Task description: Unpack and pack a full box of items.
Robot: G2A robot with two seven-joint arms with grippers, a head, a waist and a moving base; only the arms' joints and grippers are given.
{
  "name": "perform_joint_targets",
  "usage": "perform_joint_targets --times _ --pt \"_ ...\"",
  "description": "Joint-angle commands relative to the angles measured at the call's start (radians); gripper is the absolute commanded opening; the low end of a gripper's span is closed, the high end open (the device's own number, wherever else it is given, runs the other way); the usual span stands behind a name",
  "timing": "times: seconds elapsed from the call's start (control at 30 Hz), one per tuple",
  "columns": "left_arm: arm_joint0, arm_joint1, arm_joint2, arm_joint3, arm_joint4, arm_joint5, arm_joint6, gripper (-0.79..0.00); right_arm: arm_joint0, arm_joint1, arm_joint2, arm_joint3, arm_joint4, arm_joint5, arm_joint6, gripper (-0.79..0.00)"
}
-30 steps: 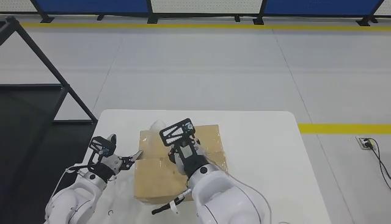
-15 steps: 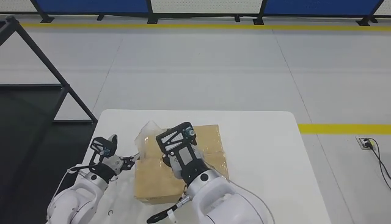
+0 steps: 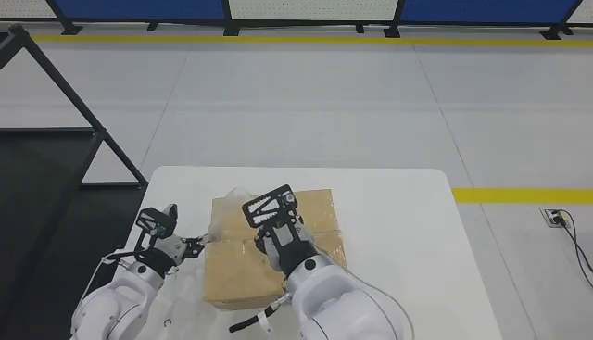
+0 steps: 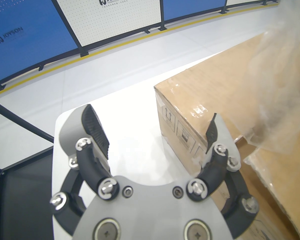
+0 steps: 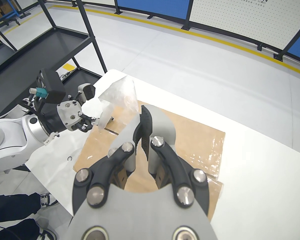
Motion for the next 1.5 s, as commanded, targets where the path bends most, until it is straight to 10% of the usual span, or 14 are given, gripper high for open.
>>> perform_joint_targets --times 0.0,0.83,1.47 --pt "-0.002 -0.001 -0.002 0.002 -0.006 0.010 0.001 0.000 -0.013 0.001 0.004 -0.014 -0.020 -0.004 0.024 -0.785" --pt "0.093 -0.005 -0.025 -0.156 -0.050 0.023 0.023 0.000 -0.065 -0.015 0.044 -0.050 -0.122 -0.044 0.203 -0.785" --pt "0.054 -0.017 0.042 -0.088 0.032 0.085 -0.003 0.000 -0.066 -0.029 0.052 -0.035 -0.165 -0.118 0.267 -0.785"
